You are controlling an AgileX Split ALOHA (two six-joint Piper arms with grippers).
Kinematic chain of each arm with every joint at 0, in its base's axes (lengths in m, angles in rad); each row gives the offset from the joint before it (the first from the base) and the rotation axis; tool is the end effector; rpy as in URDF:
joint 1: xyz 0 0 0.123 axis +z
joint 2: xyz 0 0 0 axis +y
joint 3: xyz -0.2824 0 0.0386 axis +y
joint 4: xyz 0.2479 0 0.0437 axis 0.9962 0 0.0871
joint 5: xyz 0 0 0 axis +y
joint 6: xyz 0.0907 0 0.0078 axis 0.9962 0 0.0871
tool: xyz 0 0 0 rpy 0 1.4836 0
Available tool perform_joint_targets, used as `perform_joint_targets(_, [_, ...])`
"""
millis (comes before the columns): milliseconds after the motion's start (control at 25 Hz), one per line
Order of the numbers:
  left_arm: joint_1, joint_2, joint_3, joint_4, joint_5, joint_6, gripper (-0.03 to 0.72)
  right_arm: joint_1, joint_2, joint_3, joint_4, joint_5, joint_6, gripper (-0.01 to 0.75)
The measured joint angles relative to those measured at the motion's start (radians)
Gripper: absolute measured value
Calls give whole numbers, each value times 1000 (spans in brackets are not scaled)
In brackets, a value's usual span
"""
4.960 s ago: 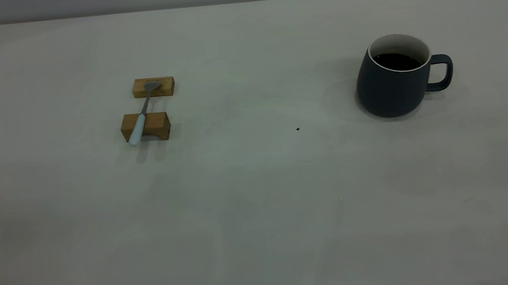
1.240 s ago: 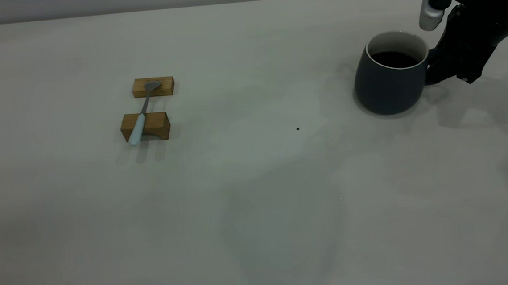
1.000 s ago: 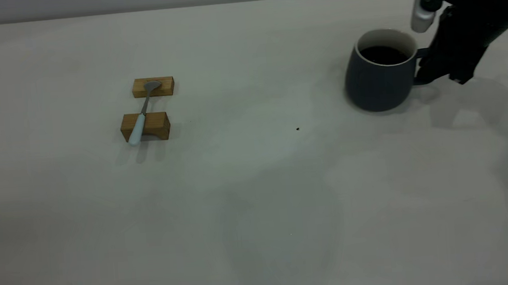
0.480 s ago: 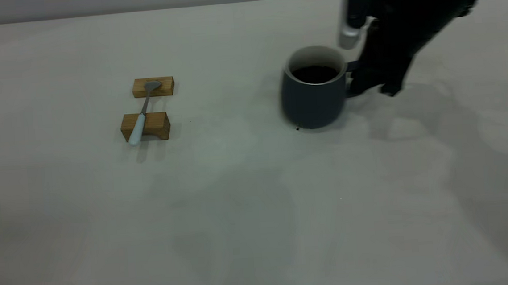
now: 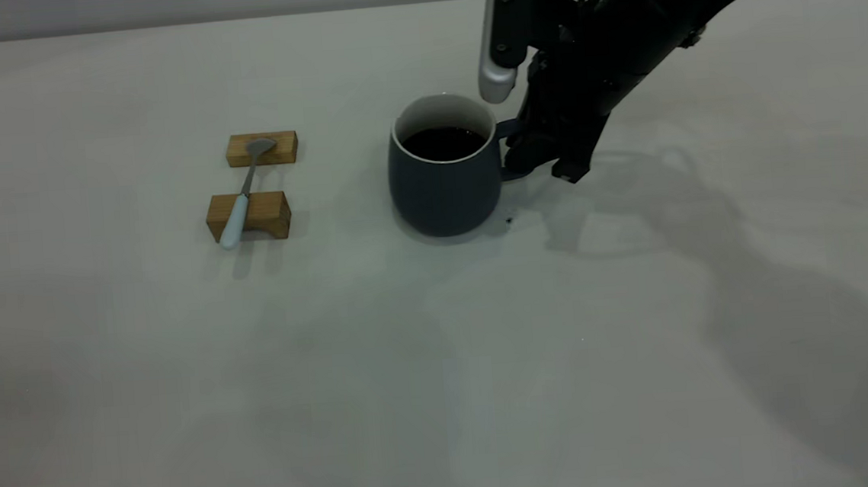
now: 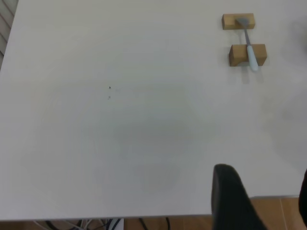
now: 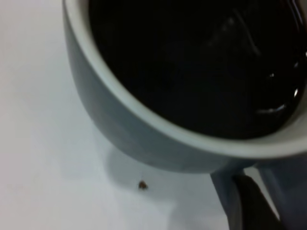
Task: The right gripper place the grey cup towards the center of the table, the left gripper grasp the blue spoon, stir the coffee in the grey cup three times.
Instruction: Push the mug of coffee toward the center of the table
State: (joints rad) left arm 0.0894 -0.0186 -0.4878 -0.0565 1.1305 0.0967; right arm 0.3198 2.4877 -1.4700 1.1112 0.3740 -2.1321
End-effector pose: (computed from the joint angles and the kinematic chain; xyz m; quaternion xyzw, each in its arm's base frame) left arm -0.0089 -0.0055 0.2682 0.0053 0.8690 0.0179 0.4945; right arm 0.4214 0.1711 -0.0006 -0.6366 0.7186 0.0692 0.2712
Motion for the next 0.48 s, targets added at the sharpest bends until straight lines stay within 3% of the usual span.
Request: perform_joint_targets(480, [0, 0, 0, 0, 0, 0, 423, 8, 7, -9, 60, -23, 0, 178])
